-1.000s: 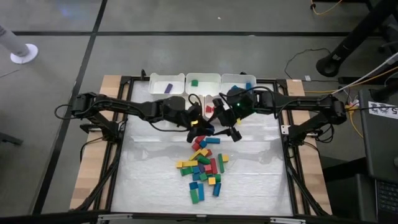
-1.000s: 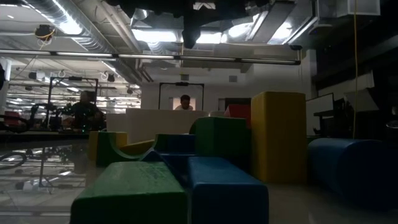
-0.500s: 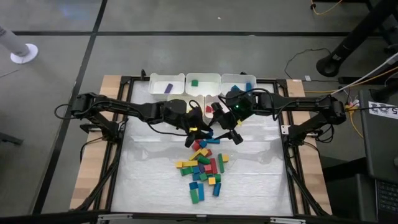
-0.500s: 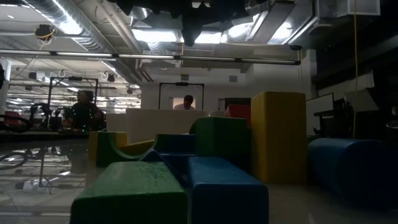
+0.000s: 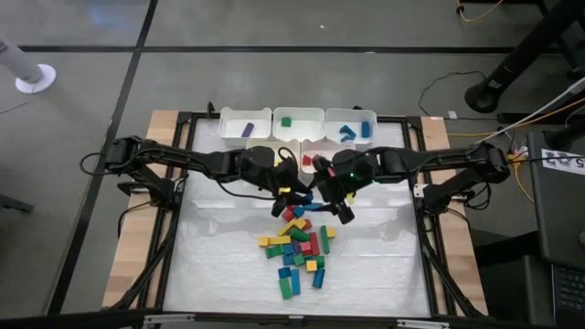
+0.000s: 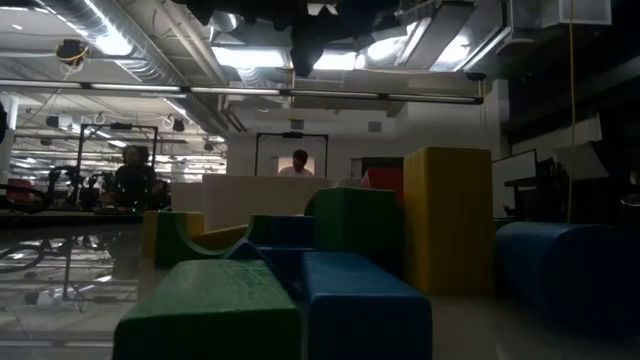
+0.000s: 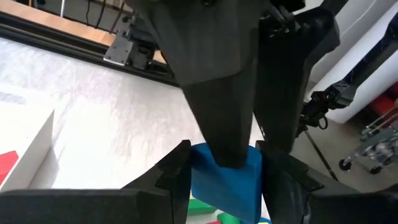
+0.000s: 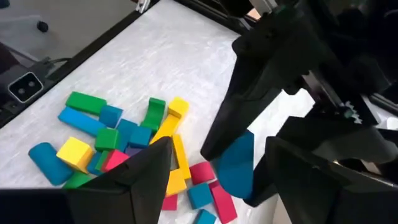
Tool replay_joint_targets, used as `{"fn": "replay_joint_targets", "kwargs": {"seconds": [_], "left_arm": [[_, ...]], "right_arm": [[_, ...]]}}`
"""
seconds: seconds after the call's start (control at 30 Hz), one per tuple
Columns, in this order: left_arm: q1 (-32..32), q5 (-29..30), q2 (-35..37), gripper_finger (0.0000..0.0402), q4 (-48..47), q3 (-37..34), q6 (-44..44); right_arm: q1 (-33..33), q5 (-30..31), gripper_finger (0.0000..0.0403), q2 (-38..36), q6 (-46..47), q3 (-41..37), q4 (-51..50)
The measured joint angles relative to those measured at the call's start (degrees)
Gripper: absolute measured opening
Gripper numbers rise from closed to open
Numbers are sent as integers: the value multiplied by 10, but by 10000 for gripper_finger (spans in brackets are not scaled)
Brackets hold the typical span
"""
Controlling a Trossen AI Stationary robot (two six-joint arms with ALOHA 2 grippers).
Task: Sort blocks
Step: Put the blue block into the top right bin
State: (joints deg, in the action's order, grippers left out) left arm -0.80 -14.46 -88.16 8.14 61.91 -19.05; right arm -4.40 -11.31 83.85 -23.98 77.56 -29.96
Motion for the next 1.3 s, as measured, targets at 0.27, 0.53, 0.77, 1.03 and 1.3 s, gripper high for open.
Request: {"fn": "replay_joint_targets", "kwargs": {"seconds": [0.27, 0.53, 0.77, 1.03, 1.3], "left_arm": [[0, -1, 0, 141, 4, -1, 0], [0, 0, 0, 141, 9, -2, -3], [3, 2, 0, 141, 10, -2, -5], [5, 2, 0, 141, 14, -2, -8], [5, 1, 0, 139, 15, -2, -7]], "right_arm": [[-1, 19, 262, 7, 2, 0, 4], [-1, 17, 262, 30, 15, 1, 18], [-1, 29, 248, 35, 15, 1, 25], [-2, 42, 164, 35, 13, 1, 23], [-1, 42, 96, 35, 13, 1, 16]]}}
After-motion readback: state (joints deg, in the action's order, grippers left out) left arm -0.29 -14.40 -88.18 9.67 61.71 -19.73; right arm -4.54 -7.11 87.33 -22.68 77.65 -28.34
